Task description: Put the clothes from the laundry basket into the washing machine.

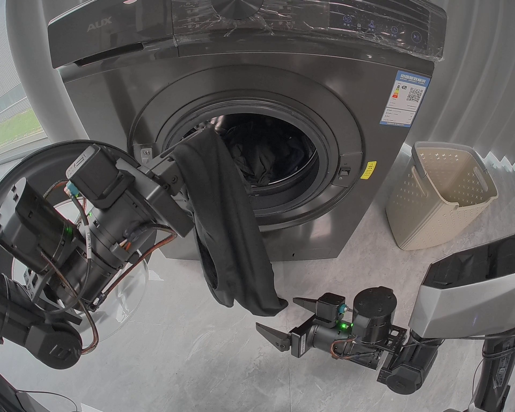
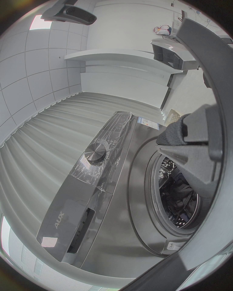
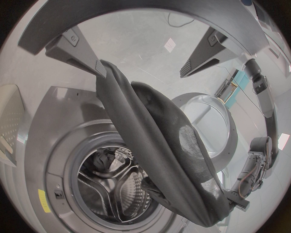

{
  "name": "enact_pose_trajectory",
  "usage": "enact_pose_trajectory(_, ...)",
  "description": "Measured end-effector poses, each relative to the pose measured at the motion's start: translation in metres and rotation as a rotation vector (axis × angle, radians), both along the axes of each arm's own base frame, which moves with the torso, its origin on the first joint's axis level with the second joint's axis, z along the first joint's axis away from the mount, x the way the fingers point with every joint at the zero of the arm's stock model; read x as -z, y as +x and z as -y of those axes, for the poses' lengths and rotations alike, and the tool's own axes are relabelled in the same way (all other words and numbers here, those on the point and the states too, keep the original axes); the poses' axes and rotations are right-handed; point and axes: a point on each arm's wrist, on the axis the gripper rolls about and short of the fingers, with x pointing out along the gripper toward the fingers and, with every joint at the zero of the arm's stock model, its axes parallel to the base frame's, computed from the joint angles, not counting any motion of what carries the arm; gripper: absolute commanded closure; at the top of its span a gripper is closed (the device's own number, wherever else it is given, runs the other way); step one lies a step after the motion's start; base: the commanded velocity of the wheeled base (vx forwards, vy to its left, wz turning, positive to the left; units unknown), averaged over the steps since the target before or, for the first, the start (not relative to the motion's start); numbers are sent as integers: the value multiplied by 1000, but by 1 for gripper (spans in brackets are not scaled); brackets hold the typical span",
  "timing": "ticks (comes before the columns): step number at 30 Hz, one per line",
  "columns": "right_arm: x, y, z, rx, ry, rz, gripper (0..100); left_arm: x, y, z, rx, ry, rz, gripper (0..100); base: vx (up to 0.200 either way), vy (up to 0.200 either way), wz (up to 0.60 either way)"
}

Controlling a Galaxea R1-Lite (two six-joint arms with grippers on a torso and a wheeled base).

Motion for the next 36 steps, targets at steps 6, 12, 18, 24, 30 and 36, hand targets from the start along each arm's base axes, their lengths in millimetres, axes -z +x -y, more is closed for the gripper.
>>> enact_pose_trajectory(6,-9,-7,-12,-40,27,26,0,1,1,1,0,2,-3,100,0,0,0)
enact_pose_trajectory(12,-11,-7,-18,-53,38,40,0,2,-1,3,9,2,-7,100,0,0,0)
enact_pose_trajectory(18,-15,12,-24,-24,74,84,0,0,-5,6,25,-2,-4,100,0,0,0)
enact_pose_trajectory(24,-17,38,-32,14,115,143,0,-1,-8,9,41,-4,1,100,0,0,0)
enact_pose_trajectory(30,-20,60,-39,39,148,194,0,-4,-14,11,62,-11,11,100,0,0,0)
enact_pose_trajectory(36,-15,77,-46,55,161,227,0,-6,-18,12,76,-14,18,100,0,0,0)
